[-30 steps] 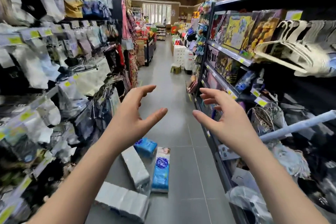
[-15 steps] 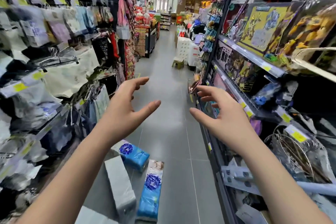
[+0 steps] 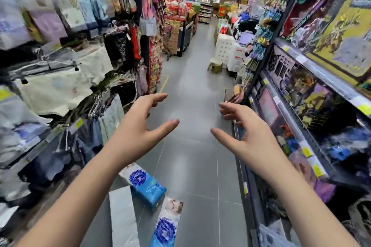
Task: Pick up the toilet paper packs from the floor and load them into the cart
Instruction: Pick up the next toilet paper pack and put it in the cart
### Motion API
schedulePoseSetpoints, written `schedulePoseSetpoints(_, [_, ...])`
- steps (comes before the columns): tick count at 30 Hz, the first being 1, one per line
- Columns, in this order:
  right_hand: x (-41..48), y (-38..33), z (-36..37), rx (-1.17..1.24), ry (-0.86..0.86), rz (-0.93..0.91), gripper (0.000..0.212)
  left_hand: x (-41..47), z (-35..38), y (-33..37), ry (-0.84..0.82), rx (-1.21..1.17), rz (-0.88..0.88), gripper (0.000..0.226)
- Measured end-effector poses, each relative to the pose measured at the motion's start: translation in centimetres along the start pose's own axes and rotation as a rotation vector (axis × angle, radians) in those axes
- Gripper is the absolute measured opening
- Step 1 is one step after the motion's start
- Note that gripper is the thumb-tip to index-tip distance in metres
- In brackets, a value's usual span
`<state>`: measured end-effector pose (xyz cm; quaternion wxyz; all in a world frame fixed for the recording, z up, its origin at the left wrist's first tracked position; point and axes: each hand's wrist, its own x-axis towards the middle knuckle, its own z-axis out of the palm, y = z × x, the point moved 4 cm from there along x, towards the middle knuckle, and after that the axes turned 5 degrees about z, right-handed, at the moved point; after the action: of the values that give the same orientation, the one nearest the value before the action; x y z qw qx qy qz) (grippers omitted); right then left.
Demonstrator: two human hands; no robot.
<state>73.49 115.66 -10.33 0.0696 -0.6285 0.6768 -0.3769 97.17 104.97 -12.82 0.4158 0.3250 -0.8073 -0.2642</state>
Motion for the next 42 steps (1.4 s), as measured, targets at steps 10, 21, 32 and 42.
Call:
schedulePoseSetpoints(10, [14.8,10.0,6.8,0.197,-0.193,-0.164,0.053,6.4,4.3,-5.8,0.161,0.189,-0.202,0.062])
schedulePoseSetpoints(21, [28.0,16.7,11.6,0.406,-0.512,-0.345,0.054,10.8,8.3,-6.8,0.427,0.411,-0.476,0.061])
schedulePoseSetpoints(32, [26.1,11.4,21.3,0.494,-0.851,-0.465,0.055,-1.0,7.0,-6.3,0.679,0.487,-0.821,0.059])
schedulePoseSetpoints(42, [19.9,13.9,32.5,0.428,-1.104,-0.43,0.051,-12.3,11.9,-12.4,0.839,0.297,-1.114,0.07])
